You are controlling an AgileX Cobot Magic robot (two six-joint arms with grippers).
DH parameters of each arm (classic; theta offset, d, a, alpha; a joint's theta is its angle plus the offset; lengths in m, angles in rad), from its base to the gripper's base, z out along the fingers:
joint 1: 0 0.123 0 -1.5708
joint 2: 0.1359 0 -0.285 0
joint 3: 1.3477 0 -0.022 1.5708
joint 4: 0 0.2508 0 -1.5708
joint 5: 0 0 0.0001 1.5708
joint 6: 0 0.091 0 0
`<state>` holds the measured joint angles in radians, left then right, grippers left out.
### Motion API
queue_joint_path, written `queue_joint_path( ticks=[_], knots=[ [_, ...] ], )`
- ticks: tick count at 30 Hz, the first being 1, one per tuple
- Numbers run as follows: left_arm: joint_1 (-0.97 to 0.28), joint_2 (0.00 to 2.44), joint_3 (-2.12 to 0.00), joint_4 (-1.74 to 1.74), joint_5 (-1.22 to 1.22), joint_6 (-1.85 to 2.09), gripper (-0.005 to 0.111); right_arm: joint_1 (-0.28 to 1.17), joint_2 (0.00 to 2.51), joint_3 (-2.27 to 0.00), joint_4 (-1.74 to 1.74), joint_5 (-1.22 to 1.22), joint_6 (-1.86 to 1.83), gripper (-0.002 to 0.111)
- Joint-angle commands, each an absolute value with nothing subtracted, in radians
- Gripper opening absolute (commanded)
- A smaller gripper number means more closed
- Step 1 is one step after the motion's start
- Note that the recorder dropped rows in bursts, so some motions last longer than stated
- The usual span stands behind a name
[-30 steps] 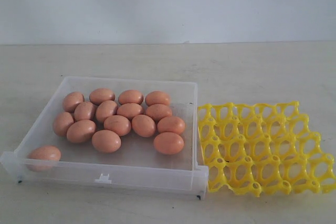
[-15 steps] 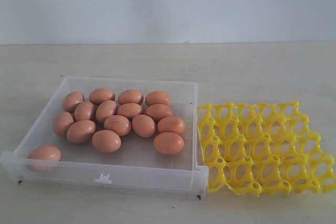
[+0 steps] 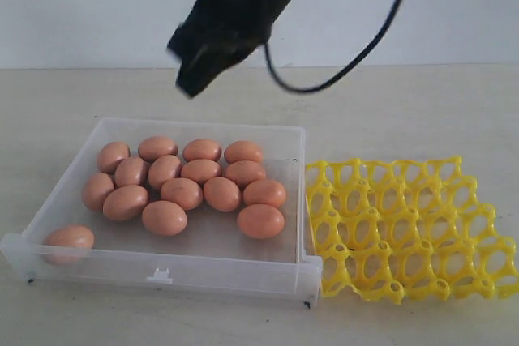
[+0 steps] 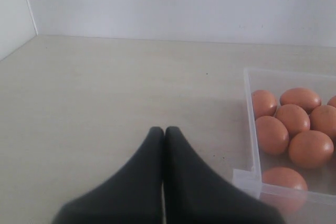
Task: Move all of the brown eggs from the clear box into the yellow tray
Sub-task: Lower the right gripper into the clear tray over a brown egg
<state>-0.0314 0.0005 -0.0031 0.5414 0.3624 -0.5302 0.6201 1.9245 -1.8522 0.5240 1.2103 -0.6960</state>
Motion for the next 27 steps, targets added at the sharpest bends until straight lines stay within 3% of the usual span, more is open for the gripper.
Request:
queue_joint_path(
  ticks=[1,5,11,27],
  knots=[
    [-0.031,0.0,0.0,0.546,0.359,-0.53,-0.004,0.755,2.03,-1.862,0.352,1.221,-0.812,0.0],
    [-0.031,0.0,0.0,0.546,0.359,-0.53,-0.004,0.818,2.11,-1.862,0.283,1.221,-0.81,0.013],
    [-0.031,0.0,0.0,0.546,0.359,-0.53,-0.004,0.838,2.177,-1.862,0.283,1.178,-0.792,0.055],
    [-0.031,0.0,0.0,0.546,0.359,-0.53,-0.004,0.838,2.259,-1.862,0.251,0.939,-0.719,0.056]
  ],
)
